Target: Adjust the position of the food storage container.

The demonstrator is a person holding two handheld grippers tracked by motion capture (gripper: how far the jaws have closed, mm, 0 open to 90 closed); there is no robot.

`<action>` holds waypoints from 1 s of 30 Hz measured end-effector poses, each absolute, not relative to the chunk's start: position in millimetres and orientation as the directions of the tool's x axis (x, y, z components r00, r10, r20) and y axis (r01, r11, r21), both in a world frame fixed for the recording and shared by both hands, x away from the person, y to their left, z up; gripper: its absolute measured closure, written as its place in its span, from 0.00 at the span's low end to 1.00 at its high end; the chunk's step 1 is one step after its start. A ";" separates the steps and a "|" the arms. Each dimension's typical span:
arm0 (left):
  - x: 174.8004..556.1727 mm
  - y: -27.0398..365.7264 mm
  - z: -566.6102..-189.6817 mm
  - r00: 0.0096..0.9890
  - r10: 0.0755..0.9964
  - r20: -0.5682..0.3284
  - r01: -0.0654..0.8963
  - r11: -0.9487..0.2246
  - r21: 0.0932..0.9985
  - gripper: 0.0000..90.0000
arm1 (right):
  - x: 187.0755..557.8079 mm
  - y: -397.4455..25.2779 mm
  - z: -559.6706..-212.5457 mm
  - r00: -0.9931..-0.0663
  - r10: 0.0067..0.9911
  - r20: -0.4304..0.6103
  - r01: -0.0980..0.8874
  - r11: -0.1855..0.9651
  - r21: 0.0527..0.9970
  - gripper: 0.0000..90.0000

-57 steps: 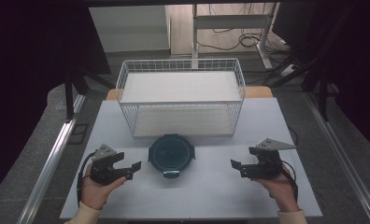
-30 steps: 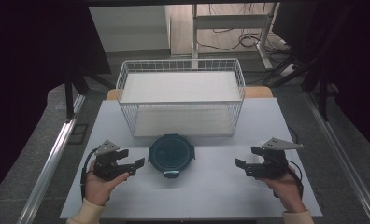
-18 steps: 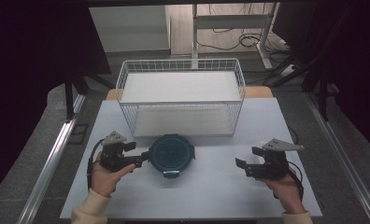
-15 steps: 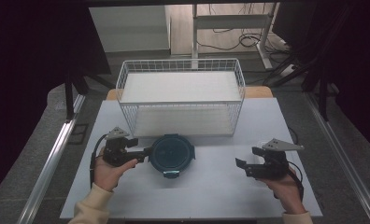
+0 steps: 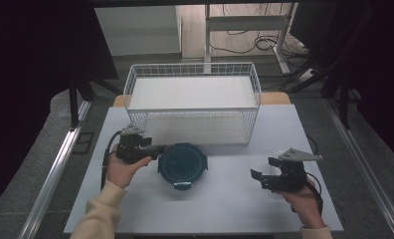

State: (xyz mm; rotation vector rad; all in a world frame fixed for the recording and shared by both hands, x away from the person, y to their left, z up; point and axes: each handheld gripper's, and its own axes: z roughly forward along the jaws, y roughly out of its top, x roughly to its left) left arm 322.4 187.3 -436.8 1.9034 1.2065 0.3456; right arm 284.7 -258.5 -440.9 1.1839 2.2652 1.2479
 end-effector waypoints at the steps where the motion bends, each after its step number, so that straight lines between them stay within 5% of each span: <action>1: 327.5 185.6 -437.8 0.503 0.843 -0.189 0.615 -0.196 0.763 0.45 | 284.9 -258.5 -441.4 -0.616 0.778 0.124 0.521 0.284 0.805 0.20; 6: 337.6 180.7 -441.9 0.505 0.844 -0.179 0.621 -0.212 0.755 0.56 | 284.8 -259.1 -441.6 -0.613 0.780 0.125 0.522 0.282 0.805 0.20; 14: 356.2 170.0 -459.7 0.518 0.846 -0.126 0.637 -0.283 0.717 0.89 | 284.3 -259.3 -442.3 -0.610 0.783 0.126 0.525 0.279 0.804 0.20; 30: 376.0 151.0 -480.5 0.571 0.821 -0.024 0.627 -0.417 0.658 1.00 | 284.4 -262.3 -443.8 -0.615 0.767 0.182 0.542 0.244 0.804 0.20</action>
